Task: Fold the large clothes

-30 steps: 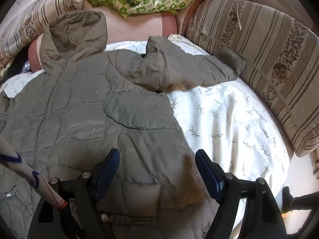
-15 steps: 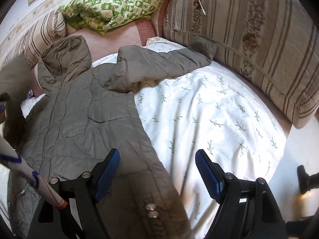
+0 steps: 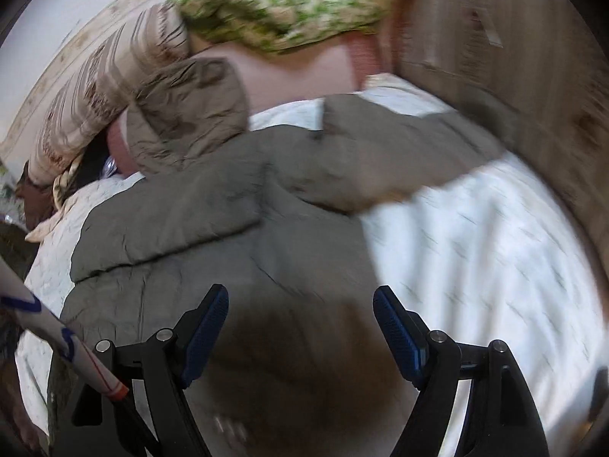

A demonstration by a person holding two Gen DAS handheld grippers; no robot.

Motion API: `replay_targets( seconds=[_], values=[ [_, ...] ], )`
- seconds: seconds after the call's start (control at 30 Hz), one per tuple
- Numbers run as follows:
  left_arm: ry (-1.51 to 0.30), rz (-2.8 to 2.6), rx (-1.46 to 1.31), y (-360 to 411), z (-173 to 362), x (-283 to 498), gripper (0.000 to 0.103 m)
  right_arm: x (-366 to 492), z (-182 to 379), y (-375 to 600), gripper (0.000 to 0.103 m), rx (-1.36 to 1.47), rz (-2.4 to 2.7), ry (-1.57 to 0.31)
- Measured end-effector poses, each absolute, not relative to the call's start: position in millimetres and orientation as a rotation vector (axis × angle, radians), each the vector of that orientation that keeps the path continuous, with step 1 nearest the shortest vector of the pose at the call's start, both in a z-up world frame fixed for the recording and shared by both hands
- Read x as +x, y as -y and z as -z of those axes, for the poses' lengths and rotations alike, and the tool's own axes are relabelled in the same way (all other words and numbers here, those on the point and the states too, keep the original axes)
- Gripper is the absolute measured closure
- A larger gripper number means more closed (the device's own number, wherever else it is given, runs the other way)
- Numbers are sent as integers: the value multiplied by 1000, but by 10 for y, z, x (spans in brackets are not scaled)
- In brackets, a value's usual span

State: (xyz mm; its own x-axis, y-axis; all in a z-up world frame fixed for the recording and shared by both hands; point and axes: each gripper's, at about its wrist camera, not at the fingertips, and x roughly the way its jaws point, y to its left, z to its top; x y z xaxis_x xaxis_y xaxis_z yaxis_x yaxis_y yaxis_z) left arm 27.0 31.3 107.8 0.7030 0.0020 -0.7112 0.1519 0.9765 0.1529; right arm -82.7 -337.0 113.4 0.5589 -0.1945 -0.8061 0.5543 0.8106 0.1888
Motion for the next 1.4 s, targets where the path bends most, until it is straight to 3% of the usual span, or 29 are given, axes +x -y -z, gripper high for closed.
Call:
replay_targets(
  seconds=[0.27,0.3,0.33,0.37,0.4,0.5,0.7,0.77,0.9,0.97,1.23,1.4],
  values=[
    [-988,-11,91,-1091,-481,576,34,336,-500,3732,20,632,445,-1004],
    [-1004,-2,78,-1084,-423,577,36,410,-461,3748,29,645,441,-1014],
    [-1026,13,54,-1102,-367,569,40,500,-419,3754,67,661,424,-1031],
    [-1059,38,16,-1120,-296,545,51,578,-396,3753,79,684,380,-1057],
    [-1092,60,-15,-1118,-237,522,58,623,-414,3757,80,685,367,-1070],
    [-1109,67,-48,-1092,-143,400,59,670,-616,3814,86,618,402,-1023],
    [-1028,34,60,-949,-416,167,58,667,-544,3982,81,629,469,-1050],
    [-971,32,82,-907,-642,34,51,587,-595,3960,79,649,459,-1024],
    [-897,40,97,-808,-984,-141,39,165,-883,3973,56,678,411,-935],
    [-877,68,94,-722,-1116,-231,36,-104,-1028,4053,53,649,424,-898],
    [-876,181,149,-224,-1294,-473,35,-1314,-996,5202,45,635,778,-856],
    [-885,179,220,36,-1255,-501,34,-1621,-804,5940,37,634,914,-871]
  ],
)
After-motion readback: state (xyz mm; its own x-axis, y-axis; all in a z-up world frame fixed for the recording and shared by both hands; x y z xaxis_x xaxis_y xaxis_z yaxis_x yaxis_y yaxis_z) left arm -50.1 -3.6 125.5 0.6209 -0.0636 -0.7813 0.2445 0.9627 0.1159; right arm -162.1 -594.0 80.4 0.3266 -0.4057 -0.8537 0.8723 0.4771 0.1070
